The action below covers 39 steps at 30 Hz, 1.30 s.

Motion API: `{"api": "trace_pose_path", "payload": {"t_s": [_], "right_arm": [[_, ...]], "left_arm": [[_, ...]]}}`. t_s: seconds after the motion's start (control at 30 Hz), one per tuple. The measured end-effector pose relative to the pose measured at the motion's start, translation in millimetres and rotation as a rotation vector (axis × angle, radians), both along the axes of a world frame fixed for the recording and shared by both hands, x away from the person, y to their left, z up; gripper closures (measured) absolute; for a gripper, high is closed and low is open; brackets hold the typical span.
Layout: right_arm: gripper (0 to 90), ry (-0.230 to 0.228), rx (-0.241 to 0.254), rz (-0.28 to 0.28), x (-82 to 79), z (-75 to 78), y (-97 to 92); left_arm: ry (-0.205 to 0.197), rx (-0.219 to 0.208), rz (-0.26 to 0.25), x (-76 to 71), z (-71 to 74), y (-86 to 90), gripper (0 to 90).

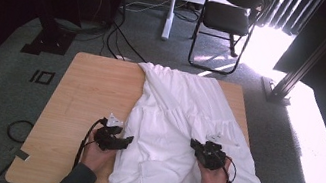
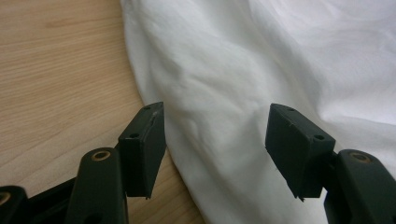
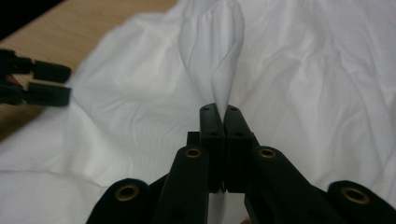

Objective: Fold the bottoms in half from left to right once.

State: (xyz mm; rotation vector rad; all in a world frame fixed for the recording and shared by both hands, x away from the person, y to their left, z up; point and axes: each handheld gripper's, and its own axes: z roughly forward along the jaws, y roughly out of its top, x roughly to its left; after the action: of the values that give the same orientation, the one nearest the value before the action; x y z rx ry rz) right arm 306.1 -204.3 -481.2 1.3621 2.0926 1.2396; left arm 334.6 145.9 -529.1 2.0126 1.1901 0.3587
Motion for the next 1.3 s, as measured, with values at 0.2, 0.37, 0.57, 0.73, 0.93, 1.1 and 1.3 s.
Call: {"api": "trace_pose_path", "payload": {"t_s": [0.2,0.37,0.57,0.73,0.93,1.1,1.3], "right_arm": [[89.4,-0.086,0.029,-0.010,-12.8,32.7,-10.9],[89.3,-0.141,0.045,-0.049,-18.6,52.8,-26.5],[89.3,-0.155,0.091,-0.112,-21.3,58.3,-53.0],[89.3,-0.182,0.089,-0.171,-25.1,67.0,-74.6],[89.3,-0.196,-0.028,-0.275,-23.4,70.3,-98.4],[89.1,-0.094,-0.063,-0.351,-7.4,44.5,-129.3],[88.7,0.031,-0.057,-0.380,5.1,-4.5,-151.0]], "left_arm": [[0.000,-0.042,-0.008,-0.2,3.1,-1.7,39.1],[0.013,-0.055,-0.040,0.8,1.6,-14.6,37.1],[0.038,-0.024,-0.076,5.7,-7.2,-38.0,35.8],[0.038,-0.023,-0.101,5.7,-8.3,-53.2,35.8],[0.020,-0.006,-0.128,3.6,-5.9,-67.8,35.8],[0.020,0.010,-0.133,3.6,-6.7,-73.0,35.8],[0.025,0.006,-0.130,6.1,-8.2,-78.4,35.8]]}}
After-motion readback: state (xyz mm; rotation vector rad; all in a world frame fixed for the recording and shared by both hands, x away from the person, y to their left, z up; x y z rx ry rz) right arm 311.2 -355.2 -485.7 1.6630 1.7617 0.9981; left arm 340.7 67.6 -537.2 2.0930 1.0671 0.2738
